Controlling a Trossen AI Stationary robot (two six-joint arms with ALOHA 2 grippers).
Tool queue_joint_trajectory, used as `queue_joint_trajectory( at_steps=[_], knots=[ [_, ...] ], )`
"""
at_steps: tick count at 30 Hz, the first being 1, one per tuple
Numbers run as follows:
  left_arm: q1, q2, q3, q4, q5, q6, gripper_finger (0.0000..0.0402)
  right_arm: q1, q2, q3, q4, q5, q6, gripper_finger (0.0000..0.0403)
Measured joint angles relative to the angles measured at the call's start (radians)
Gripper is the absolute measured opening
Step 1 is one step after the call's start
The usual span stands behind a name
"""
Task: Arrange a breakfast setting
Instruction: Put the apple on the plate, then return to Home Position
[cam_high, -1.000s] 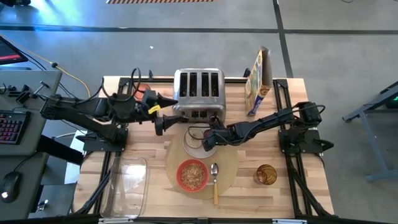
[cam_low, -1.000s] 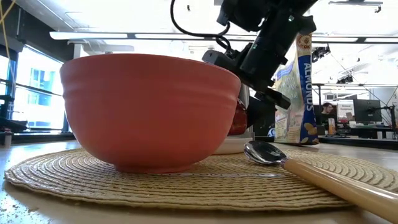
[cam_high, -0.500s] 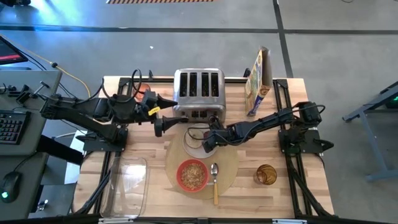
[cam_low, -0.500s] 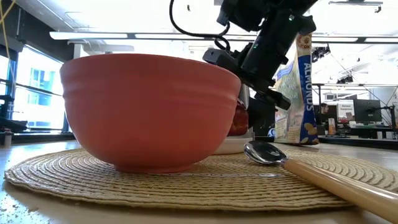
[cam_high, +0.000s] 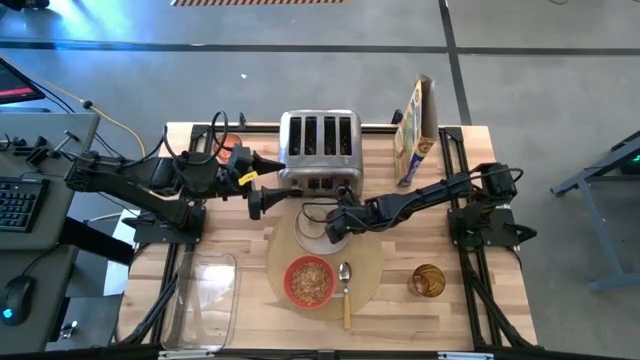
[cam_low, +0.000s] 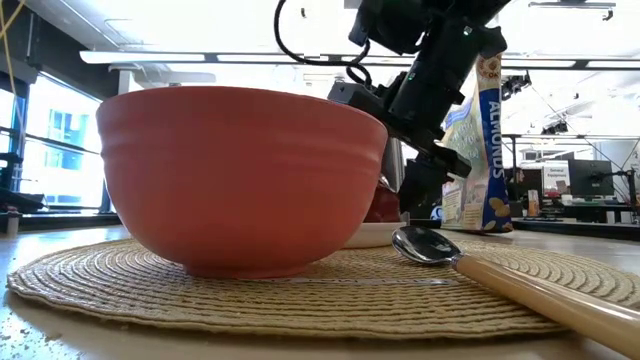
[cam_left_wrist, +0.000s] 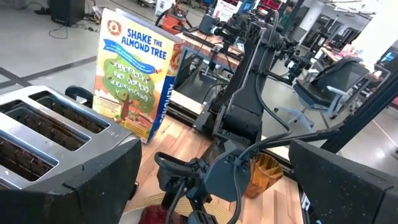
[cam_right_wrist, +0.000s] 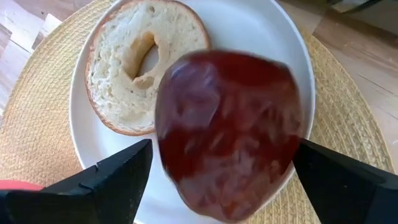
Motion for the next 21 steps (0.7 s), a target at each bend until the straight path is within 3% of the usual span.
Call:
queue_joint_trajectory(
  at_steps=[9, 15, 21],
  knots=[
    [0.000, 0.000, 0.000, 0.000, 0.000, -0.008, 0.0395, -0.011, -0.021, 0.000, -0.002, -0.040, 0.026, 0.0362],
    [0.000, -0.051, 0.000, -0.026, 0.000, 0.001, 0.0395, -0.012, -0.132, 0.000, -0.013, -0.013, -0.054, 0.0362],
    [0.000, -0.139, 0.000, -0.078, 0.021, 0.001, 0.0395, -0.015, -0.268, 0.000, -0.065, 0.079, -0.138, 0.0362]
  ],
)
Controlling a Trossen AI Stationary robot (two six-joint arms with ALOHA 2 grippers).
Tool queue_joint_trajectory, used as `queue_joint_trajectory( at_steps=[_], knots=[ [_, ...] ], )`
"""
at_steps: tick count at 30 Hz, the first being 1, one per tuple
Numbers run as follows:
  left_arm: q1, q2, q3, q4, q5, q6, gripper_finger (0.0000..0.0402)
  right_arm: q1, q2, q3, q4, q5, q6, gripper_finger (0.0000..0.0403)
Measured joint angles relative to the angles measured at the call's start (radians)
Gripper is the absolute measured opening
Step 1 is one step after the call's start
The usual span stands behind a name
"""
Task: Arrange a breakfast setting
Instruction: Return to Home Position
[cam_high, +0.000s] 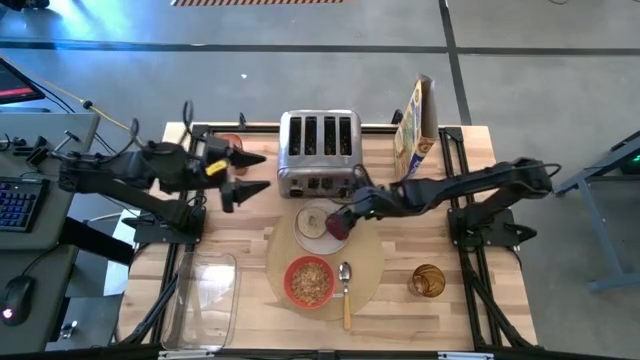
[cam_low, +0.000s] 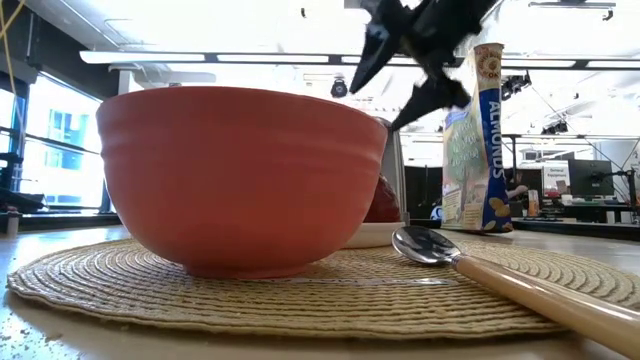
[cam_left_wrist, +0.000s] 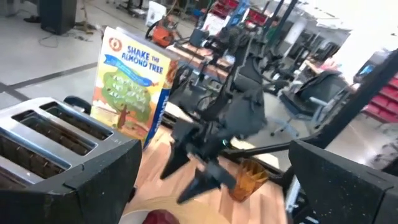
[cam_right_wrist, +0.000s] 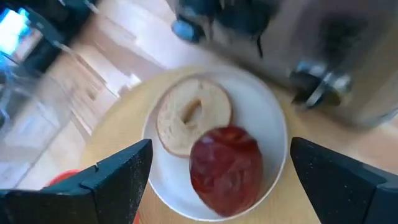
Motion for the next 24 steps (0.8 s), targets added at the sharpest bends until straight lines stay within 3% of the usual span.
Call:
queue_joint_trajectory(
  at_steps=[14, 24],
  knots=[
    [-0.041, -0.226, 0.000, -0.191, 0.066, 0.123, 0.0395, -0.012, -0.375, 0.000, -0.029, -0.037, -0.336, 0.0362],
    [-0.112, -0.341, 0.000, -0.237, 0.093, 0.236, 0.0395, 0.010, -0.659, -0.013, -0.070, 0.014, -0.546, 0.0362]
  ],
)
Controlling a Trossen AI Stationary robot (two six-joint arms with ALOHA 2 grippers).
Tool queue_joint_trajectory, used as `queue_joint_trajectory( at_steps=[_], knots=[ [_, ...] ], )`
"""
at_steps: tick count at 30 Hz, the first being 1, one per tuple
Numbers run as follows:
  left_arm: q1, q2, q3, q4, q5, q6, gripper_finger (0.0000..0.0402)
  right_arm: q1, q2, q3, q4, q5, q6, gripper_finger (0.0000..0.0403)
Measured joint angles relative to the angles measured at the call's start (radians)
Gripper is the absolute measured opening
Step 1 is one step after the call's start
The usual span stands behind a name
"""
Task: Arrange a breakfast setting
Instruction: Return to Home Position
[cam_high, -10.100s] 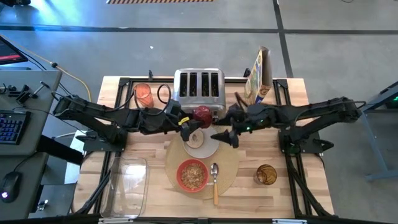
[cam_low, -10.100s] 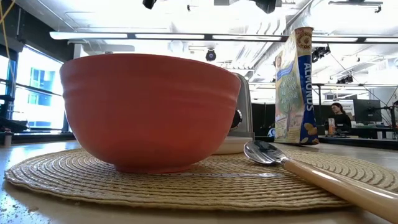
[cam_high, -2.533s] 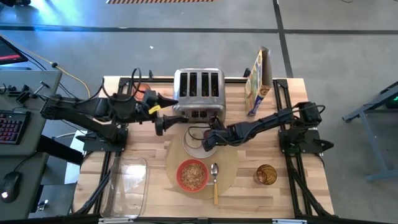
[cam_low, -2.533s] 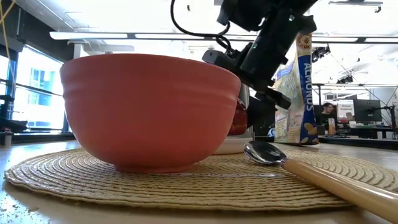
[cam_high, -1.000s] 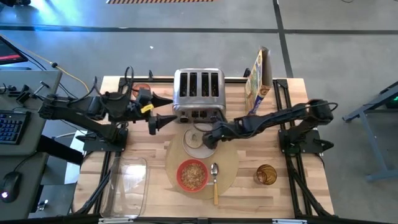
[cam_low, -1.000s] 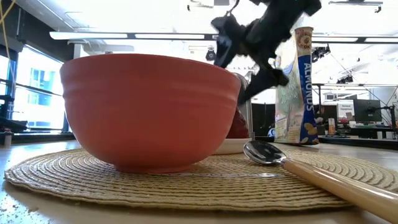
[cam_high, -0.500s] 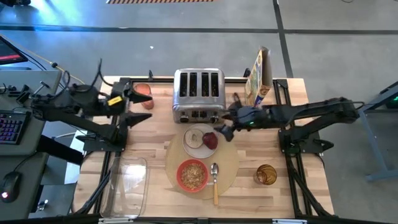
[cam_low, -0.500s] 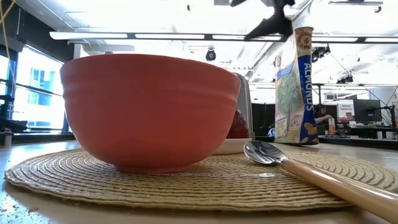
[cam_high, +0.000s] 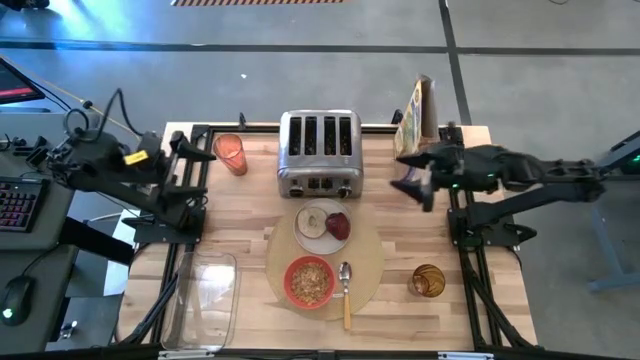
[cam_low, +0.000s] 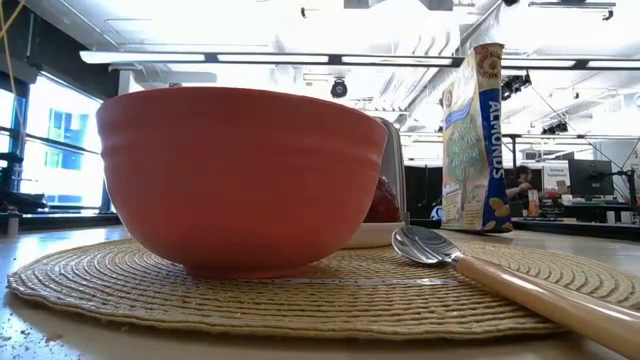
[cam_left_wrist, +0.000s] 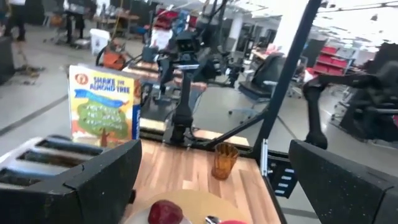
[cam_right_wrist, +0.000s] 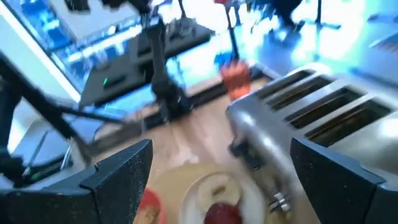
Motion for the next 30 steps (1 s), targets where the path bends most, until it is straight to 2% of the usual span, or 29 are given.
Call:
queue_joint_trajectory(
  at_steps=[5, 10, 14, 20, 25, 30],
  knots=[
    [-0.022, -0.065, -0.055, 0.045, 0.008, 0.047, 0.0395, 0.018, -0.167, -0.163, 0.111, 0.032, -0.024, 0.0362],
    [-0.028, -0.181, -0.250, 0.193, 0.031, 0.049, 0.0395, 0.020, -0.306, -0.359, 0.322, 0.027, -0.047, 0.0362],
    [-0.028, -0.287, -0.417, 0.318, 0.101, 0.043, 0.0395, 0.020, -0.397, -0.491, 0.449, -0.005, -0.101, 0.0362],
    [-0.028, -0.448, -0.611, 0.409, 0.130, 0.033, 0.0395, 0.020, -0.484, -0.657, 0.644, -0.084, -0.211, 0.0362],
    [-0.028, -0.561, -0.736, 0.457, 0.126, 0.033, 0.0395, 0.020, -0.533, -0.741, 0.675, -0.098, -0.233, 0.0362],
    [-0.028, -0.560, -0.810, 0.500, 0.153, 0.016, 0.0395, 0.019, -0.556, -0.836, 0.715, -0.099, -0.205, 0.0362]
  ],
)
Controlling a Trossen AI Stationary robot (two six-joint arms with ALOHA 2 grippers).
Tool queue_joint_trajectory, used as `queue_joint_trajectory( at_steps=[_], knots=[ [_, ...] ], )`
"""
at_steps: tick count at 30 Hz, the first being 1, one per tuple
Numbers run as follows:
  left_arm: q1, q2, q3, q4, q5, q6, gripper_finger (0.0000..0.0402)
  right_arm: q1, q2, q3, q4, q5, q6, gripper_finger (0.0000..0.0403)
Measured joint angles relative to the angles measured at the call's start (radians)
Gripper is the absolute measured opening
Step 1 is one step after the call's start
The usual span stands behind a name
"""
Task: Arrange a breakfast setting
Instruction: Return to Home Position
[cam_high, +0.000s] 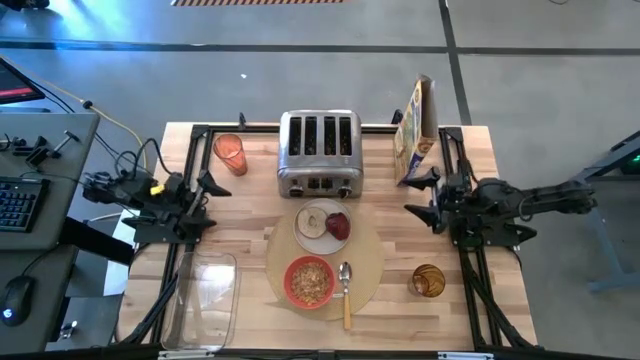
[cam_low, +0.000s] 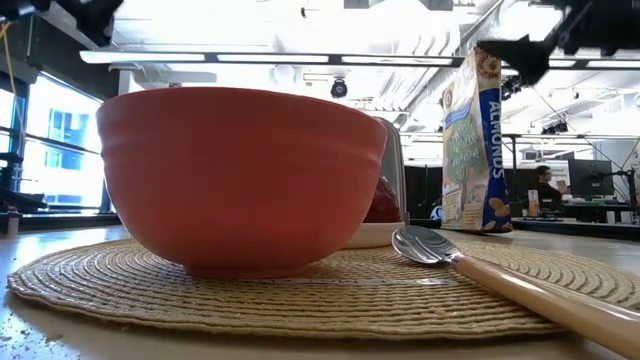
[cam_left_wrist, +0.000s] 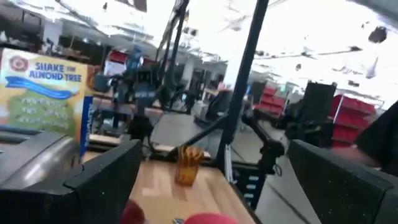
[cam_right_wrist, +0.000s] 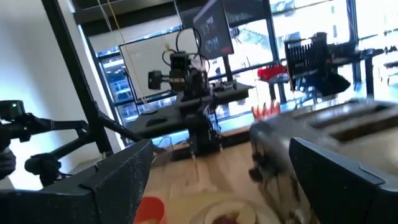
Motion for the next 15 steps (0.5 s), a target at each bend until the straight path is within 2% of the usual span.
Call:
queue_joint_trajectory(
  at_steps=[3, 7, 15],
  knots=[
    [0.000, -0.004, -0.053, 0.006, -0.004, -0.016, 0.0395, 0.000, -0.004, -0.091, 0.092, -0.003, 0.052, 0.0362],
    [0.000, -0.004, -0.114, 0.079, -0.003, -0.029, 0.0395, 0.000, -0.004, -0.224, 0.323, -0.032, 0.079, 0.0362],
    [0.000, -0.003, -0.236, 0.106, -0.004, -0.060, 0.0395, 0.000, -0.002, -0.233, 0.269, -0.052, 0.077, 0.0362]
  ],
)
